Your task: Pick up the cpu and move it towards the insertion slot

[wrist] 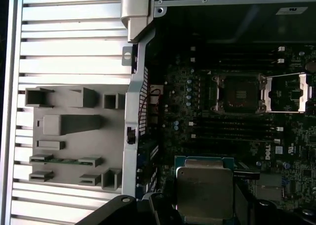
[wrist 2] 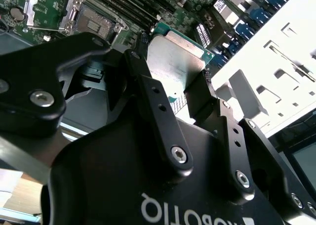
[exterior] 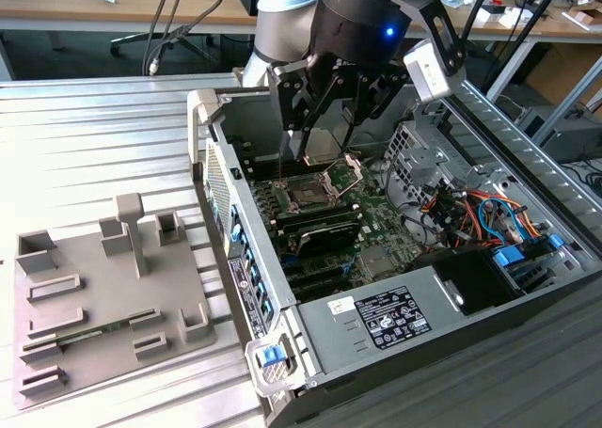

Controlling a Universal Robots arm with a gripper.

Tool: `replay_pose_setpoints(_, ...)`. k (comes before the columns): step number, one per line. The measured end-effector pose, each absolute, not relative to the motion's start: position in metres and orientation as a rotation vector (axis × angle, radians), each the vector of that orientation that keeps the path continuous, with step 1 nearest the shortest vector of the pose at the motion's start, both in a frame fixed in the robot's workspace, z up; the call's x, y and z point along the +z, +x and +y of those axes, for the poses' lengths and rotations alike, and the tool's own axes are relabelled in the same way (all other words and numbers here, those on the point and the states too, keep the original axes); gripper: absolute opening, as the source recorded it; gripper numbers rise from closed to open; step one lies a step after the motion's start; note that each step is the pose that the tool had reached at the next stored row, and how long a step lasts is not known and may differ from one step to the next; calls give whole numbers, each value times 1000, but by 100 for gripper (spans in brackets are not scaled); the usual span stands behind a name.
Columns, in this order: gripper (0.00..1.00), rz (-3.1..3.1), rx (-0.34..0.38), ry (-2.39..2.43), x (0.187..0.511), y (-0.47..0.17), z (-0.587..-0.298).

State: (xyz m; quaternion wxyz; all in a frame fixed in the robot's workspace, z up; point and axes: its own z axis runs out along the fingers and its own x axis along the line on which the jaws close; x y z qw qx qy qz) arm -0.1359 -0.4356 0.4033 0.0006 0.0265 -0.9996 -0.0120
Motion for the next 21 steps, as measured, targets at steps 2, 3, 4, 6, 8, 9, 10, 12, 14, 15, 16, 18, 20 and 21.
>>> replay_pose_setpoints(2, 55, -3139, -38, 83, 403, -135, -436)
replay_pose_setpoints(3, 55, -3139, -38, 83, 403, -134, -436)
replay_pose_setpoints(4, 55, -3139, -38, 83, 403, -134, -436)
replay_pose_setpoints(6, 55, -3139, -38, 83, 403, -131, -436)
replay_pose_setpoints(8, 55, -3139, -38, 83, 403, -129, -436)
replay_pose_setpoints(9, 55, -3139, -38, 83, 403, -128, -436)
replay_pose_setpoints(10, 55, -3139, -38, 83, 403, -128, -436)
replay_pose_setpoints(12, 55, -3139, -38, 83, 403, -127, -436)
replay_pose_setpoints(14, 55, -3139, -38, 83, 403, -125, -436)
replay_pose_setpoints(15, 55, -3139, -38, 83, 403, -124, -436)
replay_pose_setpoints(16, 55, -3139, -38, 83, 403, -123, -436)
replay_pose_setpoints(18, 55, -3139, -38, 83, 403, -122, -436)
replay_pose_setpoints(20, 55, -3139, -38, 83, 403, -120, -436)
replay_pose_setpoints(21, 55, -3139, -38, 83, 403, -119, -436)
